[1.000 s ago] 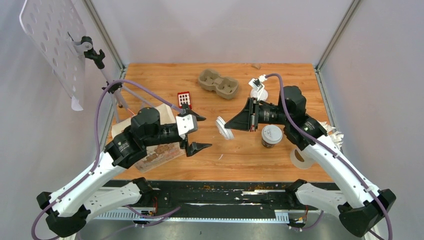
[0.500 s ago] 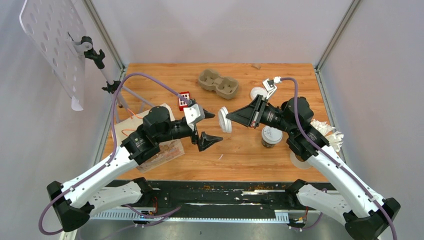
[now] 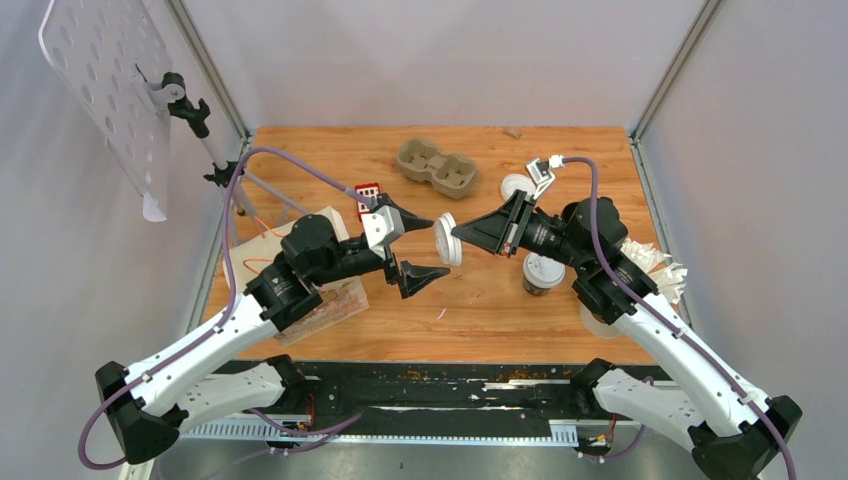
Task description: Pack the takeout coffee
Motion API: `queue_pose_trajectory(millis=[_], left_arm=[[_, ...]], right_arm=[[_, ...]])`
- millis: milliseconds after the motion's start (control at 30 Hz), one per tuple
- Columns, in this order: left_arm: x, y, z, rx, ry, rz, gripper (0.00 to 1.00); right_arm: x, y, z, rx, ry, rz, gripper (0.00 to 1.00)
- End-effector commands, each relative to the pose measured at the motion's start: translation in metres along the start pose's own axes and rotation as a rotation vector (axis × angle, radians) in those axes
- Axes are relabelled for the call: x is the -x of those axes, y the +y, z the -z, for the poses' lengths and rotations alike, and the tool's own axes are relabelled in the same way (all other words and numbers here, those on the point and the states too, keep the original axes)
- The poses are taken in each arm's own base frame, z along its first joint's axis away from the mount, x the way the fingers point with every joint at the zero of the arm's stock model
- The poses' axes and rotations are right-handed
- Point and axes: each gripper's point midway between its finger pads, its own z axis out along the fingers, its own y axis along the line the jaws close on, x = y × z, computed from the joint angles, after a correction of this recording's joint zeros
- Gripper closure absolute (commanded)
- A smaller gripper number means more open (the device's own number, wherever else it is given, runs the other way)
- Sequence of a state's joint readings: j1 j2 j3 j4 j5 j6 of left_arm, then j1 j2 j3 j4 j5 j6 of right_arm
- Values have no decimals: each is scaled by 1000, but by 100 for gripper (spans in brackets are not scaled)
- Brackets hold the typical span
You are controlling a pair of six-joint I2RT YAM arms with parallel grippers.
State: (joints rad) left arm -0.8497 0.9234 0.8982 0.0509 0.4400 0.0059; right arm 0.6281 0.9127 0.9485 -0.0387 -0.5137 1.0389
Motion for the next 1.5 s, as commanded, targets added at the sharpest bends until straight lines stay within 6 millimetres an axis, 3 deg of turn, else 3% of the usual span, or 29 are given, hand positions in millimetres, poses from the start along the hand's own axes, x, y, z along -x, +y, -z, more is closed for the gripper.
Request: queue_pose_trajectory(millis=[0, 600, 1000, 1200, 1467], left_arm=[[13, 4, -2, 13, -57, -50, 0], [9, 7, -6, 11, -59, -103, 0], [9, 5, -6, 0, -61, -110, 15], [9, 5, -3, 4, -55, -112, 17], [-10, 9, 12, 55, 45, -88, 17]], right_arm=[[6, 17, 0, 62, -32, 22, 100], [2, 15, -3, 63, -19, 19, 100], [0, 13, -3, 60, -15, 7, 97], [1, 9, -1, 36, -26, 14, 86], [15, -14, 17, -153, -106, 127, 53]])
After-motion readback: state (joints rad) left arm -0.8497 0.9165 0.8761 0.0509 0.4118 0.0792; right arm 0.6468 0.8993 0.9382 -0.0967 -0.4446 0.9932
